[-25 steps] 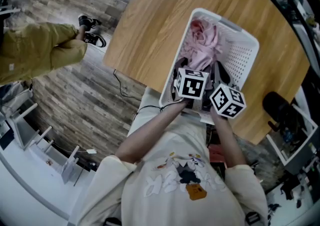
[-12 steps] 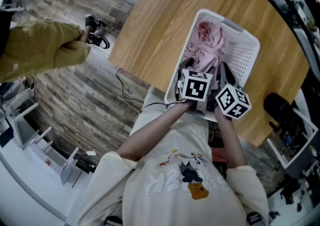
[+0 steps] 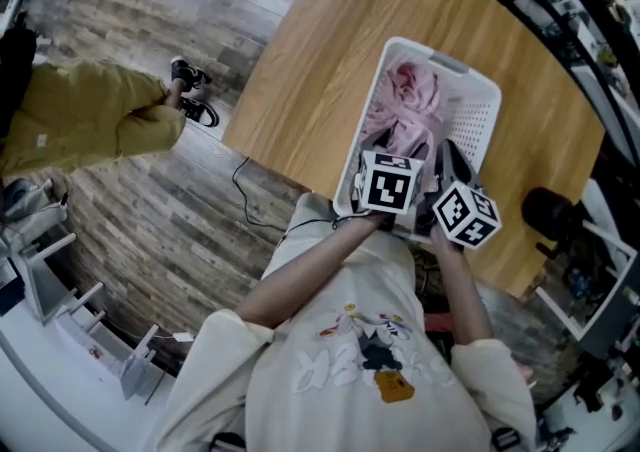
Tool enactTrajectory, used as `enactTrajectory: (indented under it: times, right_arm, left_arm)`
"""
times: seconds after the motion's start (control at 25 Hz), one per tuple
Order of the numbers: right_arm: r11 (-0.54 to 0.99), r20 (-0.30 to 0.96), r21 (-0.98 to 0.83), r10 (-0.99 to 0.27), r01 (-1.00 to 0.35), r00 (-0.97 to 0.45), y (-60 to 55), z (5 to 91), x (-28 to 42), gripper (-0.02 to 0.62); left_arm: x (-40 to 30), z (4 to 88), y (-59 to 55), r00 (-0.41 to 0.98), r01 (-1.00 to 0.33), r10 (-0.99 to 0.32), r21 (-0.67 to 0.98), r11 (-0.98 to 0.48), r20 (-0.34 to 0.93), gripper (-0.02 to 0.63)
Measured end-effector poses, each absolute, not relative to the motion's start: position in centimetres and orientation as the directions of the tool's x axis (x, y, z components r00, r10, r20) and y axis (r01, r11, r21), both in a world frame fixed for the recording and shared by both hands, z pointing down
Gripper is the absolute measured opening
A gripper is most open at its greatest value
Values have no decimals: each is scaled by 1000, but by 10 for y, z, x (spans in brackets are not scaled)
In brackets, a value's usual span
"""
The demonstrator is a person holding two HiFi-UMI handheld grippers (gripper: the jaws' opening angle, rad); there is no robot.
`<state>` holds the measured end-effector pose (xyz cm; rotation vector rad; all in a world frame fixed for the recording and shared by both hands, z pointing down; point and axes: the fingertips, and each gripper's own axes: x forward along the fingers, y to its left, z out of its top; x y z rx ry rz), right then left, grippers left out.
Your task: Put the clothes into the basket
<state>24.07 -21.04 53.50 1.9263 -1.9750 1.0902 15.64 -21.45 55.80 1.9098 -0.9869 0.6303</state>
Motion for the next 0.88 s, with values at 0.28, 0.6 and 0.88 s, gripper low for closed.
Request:
enactTrajectory:
  times: [0.28,0.6,0.88]
  right_arm:
    - [-109,553,-378,-823,-919,-130,-200,516,235,25]
    - [-108,524,-366,-844,-925,-109,-186,495,230,25]
    - [-114,495,-363,-865,-925,-87,-175,480,222,25]
  left_arm:
    - [152,542,-199,589,-805,-376,474,-358,715,246]
    - [145,513,-189,606,-792,-403,473,-386,686,108]
    - [134,501,-175,611,-785,-401,457,-417,683,0]
